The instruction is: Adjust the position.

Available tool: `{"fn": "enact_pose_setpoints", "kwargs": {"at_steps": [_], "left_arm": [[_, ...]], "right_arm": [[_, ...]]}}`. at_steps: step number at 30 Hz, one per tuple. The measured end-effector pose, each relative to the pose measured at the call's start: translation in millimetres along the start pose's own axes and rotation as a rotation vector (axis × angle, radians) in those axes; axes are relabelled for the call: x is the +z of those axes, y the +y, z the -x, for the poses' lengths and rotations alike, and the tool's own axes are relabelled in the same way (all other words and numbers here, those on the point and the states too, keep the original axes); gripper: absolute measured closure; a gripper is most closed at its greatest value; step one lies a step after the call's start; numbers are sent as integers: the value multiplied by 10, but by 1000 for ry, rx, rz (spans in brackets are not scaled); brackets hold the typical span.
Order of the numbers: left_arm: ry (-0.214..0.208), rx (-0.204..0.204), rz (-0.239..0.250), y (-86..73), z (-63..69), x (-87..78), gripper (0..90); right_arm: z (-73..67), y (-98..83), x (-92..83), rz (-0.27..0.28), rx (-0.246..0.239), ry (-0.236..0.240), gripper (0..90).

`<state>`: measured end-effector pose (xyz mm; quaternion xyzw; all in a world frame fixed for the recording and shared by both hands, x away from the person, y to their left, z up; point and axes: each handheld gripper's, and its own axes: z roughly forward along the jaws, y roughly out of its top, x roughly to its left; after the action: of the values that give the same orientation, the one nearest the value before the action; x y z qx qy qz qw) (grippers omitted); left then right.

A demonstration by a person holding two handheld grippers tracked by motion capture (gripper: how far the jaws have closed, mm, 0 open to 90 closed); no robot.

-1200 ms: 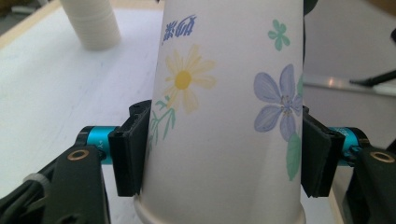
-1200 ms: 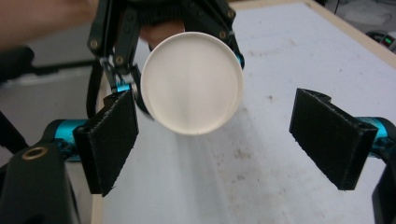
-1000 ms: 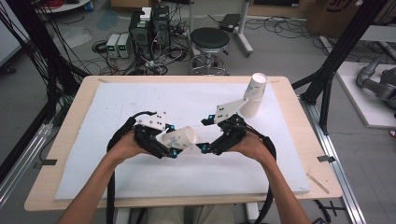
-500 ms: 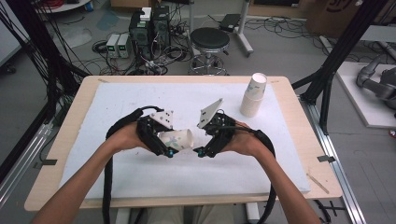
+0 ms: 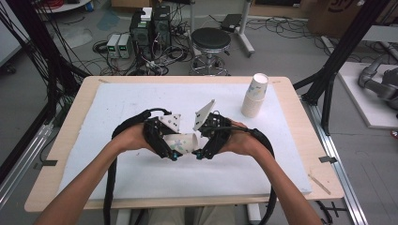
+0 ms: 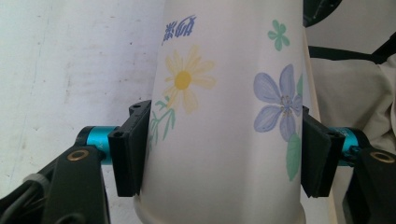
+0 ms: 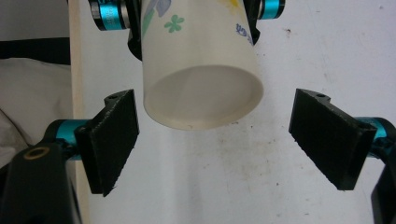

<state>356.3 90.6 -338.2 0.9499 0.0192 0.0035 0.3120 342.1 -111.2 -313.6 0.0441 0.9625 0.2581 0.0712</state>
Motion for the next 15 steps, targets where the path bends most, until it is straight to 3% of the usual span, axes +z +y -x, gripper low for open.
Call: {"fn": "enact_pose_setpoints", "kwargs": {"at_steps": [13,14,15], "left_arm": [[-5,14,-20,67,23,49,306],[-6,0,-7,68,36,63,306],[-6,7,-12,71,30,63,306]], "right_arm": [[-31,41,60,-2,-21,24,176],[-31,41,60,-2,-21,24,176],[-29,46,71,-8,-19,25,218]]}}
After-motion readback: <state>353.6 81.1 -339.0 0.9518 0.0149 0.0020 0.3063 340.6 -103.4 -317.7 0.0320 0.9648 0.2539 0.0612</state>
